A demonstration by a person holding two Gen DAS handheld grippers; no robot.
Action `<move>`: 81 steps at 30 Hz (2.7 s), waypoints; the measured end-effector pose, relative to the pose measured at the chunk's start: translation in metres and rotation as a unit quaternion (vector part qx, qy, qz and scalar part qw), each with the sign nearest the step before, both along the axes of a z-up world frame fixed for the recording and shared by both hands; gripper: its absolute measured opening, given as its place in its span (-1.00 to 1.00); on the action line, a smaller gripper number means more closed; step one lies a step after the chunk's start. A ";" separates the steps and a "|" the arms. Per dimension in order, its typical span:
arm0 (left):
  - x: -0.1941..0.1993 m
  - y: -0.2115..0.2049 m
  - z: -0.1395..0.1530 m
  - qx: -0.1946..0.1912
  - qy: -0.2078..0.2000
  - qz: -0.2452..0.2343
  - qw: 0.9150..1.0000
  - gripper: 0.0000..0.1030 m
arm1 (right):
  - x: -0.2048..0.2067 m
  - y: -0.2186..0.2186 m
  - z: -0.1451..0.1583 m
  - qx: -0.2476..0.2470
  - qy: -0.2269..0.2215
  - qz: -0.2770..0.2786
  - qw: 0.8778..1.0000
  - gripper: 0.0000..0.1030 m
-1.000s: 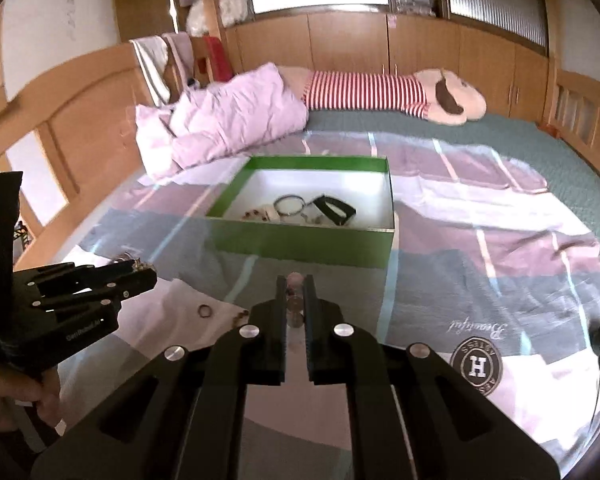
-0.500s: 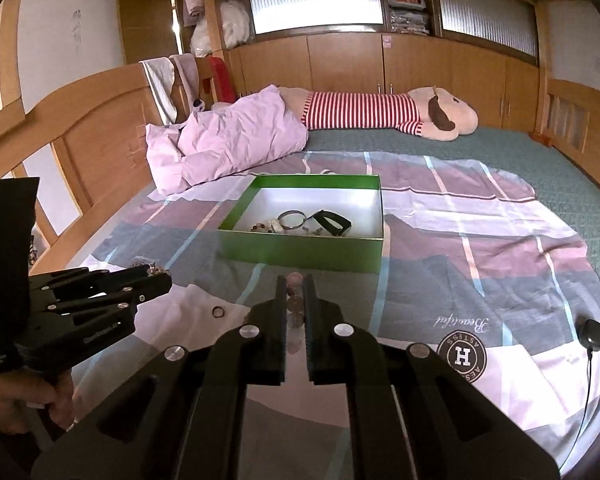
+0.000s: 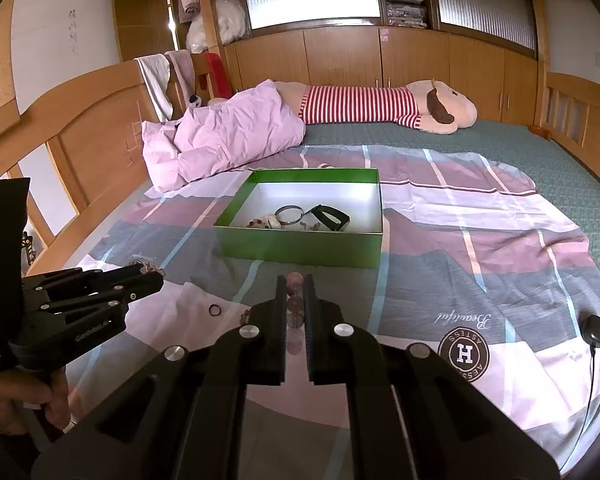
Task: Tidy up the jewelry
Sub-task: 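Lift the flower ring and white bracelet and carry both over the green box, then open both tools to drop the ring and bracelet into the box, then move both tools back over the dark ring and brown bead bracelet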
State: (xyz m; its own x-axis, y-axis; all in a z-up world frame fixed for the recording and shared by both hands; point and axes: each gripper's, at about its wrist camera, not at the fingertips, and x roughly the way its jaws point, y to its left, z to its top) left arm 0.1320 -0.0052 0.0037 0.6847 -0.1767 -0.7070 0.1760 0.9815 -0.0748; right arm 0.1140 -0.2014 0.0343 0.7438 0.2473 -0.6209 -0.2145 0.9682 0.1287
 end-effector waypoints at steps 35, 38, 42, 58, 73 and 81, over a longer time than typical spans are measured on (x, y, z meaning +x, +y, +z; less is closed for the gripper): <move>0.179 -0.008 -0.020 -0.008 -0.006 0.031 0.999 -0.57 | 0.188 0.021 -0.036 0.018 -0.016 -0.014 1.000 -0.85; 0.211 -0.016 -0.035 -0.014 0.012 0.022 1.000 -0.56 | 0.207 0.019 -0.053 0.029 0.006 -0.002 1.000 -0.82; 0.226 -0.023 -0.055 0.015 0.010 0.029 0.999 0.69 | 0.215 0.011 -0.070 0.023 0.013 -0.026 0.999 0.44; 0.064 0.036 0.015 -0.025 -0.057 0.037 0.997 0.81 | 0.074 -0.005 0.002 0.039 -0.040 -0.016 0.998 0.45; -0.005 0.018 -0.043 -0.011 0.009 0.017 1.000 0.64 | -0.004 0.010 -0.057 0.010 0.041 0.014 0.999 0.45; 0.007 0.024 -0.053 -0.020 0.024 0.026 0.999 0.55 | 0.014 0.026 -0.083 0.001 0.069 0.039 0.997 0.45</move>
